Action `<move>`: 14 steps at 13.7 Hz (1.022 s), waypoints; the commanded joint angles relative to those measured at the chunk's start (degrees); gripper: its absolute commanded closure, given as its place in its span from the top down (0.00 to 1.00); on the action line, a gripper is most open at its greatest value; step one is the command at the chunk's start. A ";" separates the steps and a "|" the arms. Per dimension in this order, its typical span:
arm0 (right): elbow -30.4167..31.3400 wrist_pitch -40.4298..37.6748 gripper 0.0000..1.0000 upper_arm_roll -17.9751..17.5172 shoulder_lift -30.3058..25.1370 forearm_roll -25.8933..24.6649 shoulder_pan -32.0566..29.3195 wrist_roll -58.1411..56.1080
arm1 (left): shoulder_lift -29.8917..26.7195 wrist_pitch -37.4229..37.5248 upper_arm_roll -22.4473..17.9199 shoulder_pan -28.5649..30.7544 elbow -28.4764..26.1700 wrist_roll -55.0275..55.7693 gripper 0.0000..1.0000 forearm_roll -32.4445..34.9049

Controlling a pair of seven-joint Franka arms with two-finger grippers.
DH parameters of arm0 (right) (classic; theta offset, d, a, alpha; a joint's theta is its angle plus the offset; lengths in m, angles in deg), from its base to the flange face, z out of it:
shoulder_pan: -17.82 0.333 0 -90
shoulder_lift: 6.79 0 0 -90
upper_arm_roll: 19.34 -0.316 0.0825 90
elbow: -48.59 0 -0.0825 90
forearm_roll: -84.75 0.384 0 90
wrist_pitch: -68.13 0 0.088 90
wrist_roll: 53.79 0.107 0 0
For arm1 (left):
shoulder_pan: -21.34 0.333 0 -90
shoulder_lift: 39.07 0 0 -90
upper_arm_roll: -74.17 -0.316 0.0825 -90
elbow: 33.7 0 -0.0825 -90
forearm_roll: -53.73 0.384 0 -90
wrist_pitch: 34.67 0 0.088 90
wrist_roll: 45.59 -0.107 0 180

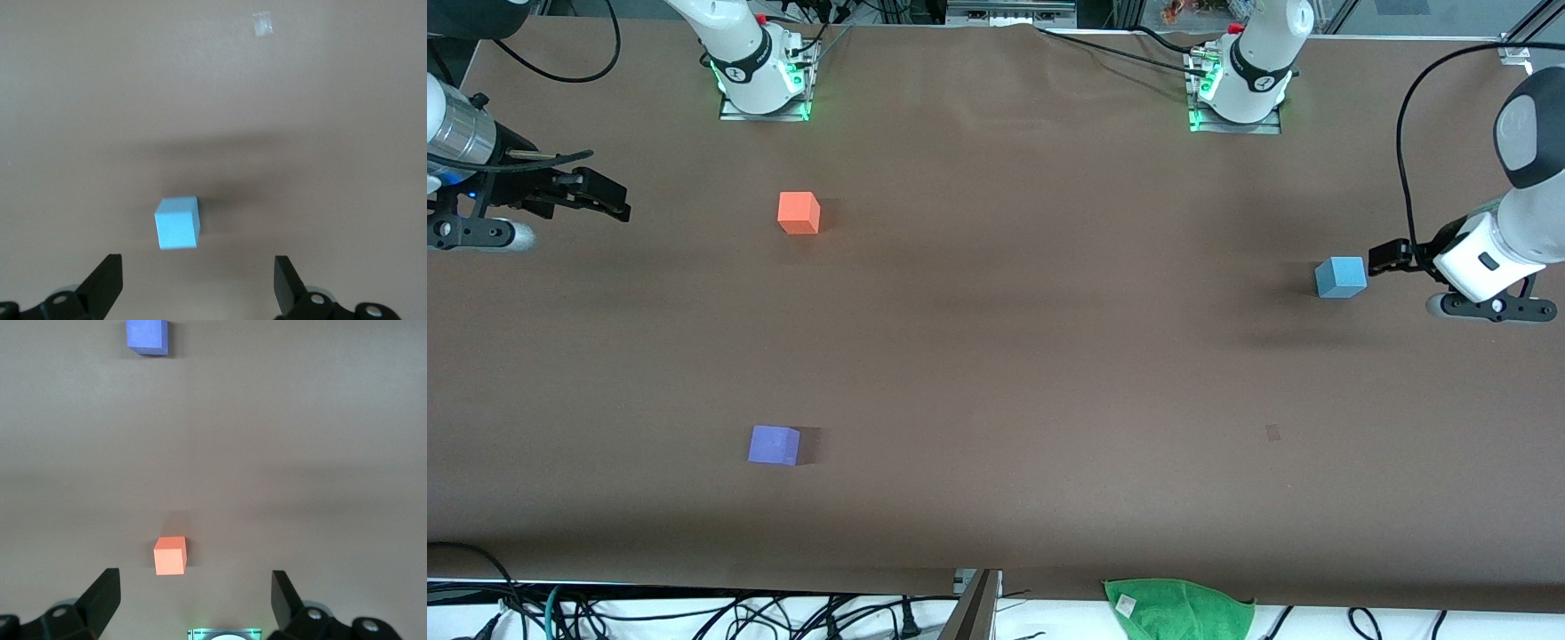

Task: Place blue block between orange and purple blocks
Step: 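Lower the left gripper and grasp the light-blue cube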

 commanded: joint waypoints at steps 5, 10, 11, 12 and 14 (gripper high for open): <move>-1.20 -0.20 1.00 -0.38 0.65 1.04 -0.74 -0.13 | -7.12 -29.48 0.74 4.98 -27.15 -1.59 1.00 4.45; -1.20 -0.20 1.00 -0.38 0.65 1.04 -0.74 -0.13 | -4.14 -34.42 0.65 6.39 -31.48 -1.94 1.00 4.45; -1.20 -0.20 1.00 -0.38 0.65 1.04 -0.74 -0.13 | -3.26 -35.30 0.65 6.74 -31.48 -2.03 1.00 4.54; -1.20 -0.20 1.00 -0.38 0.65 1.04 -0.74 -0.13 | -1.94 -35.57 0.65 6.83 -31.48 -2.29 1.00 4.54; -1.20 -0.20 1.00 -0.38 0.65 1.04 -0.74 -0.13 | 0.35 -38.19 0.65 7.62 -31.57 -2.38 1.00 4.54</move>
